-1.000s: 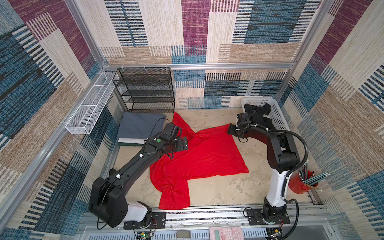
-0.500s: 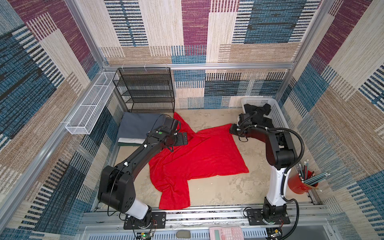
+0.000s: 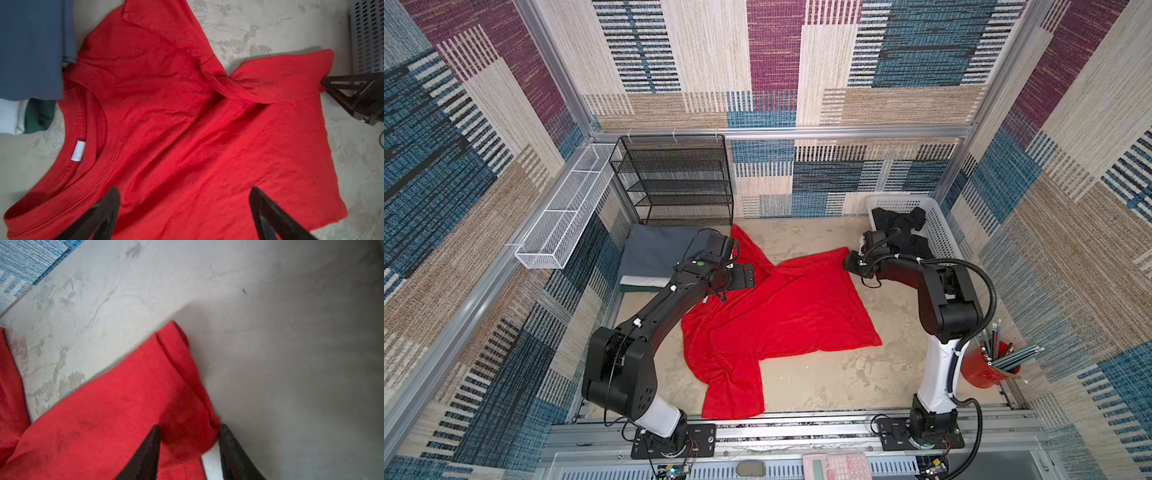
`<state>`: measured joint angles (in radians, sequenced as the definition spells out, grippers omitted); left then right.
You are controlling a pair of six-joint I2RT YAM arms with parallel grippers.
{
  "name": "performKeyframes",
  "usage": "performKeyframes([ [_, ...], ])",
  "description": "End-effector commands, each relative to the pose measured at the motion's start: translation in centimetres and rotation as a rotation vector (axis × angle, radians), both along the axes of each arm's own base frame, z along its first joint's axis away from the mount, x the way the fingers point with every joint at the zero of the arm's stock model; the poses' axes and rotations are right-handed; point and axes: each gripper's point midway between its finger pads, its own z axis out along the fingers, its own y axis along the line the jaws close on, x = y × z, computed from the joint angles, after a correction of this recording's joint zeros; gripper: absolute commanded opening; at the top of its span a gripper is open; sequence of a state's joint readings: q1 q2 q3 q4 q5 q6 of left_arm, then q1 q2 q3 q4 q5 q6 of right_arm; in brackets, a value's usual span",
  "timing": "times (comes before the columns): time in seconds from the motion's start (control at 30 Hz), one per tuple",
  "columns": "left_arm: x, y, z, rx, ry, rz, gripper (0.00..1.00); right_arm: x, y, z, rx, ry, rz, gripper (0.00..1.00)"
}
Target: Fold and stack the t-shirts
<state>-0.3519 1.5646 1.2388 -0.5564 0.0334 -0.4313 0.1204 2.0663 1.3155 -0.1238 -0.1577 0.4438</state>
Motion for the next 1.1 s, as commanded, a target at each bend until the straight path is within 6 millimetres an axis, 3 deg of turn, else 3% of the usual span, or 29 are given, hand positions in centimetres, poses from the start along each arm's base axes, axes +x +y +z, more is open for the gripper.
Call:
performKeyframes([
  [0.0,0.8,0.5,0.3,-0.002,-0.037,-0.006,0.97,-1.6,0.1,-1.8,0.009,0.087,-0.004,0.41],
  [0.17,2.1,1.5,0.6,-0.008,-0.054,0.016,0.97,-1.7,-0.3,-0.9,-0.005,0.069,-0.021,0.18],
  [0.33,3.5,2.1,0.5,-0.025,-0.056,0.032,0.97,-1.1,-0.7,0.1,-0.03,0.045,-0.028,0.0],
  [0.53,4.9,2.9,0.5,-0.007,-0.078,0.053,0.95,-0.2,-0.7,3.2,-0.043,-0.009,-0.013,0.0],
  [0.8,8.5,2.5,0.1,0.003,-0.086,0.053,0.91,-0.1,-1.5,8.0,-0.079,-0.102,-0.029,0.0],
  [1.07,10.9,1.8,-0.7,-0.007,-0.084,0.041,0.89,-1.5,-0.9,9.0,-0.041,-0.105,-0.004,0.0],
])
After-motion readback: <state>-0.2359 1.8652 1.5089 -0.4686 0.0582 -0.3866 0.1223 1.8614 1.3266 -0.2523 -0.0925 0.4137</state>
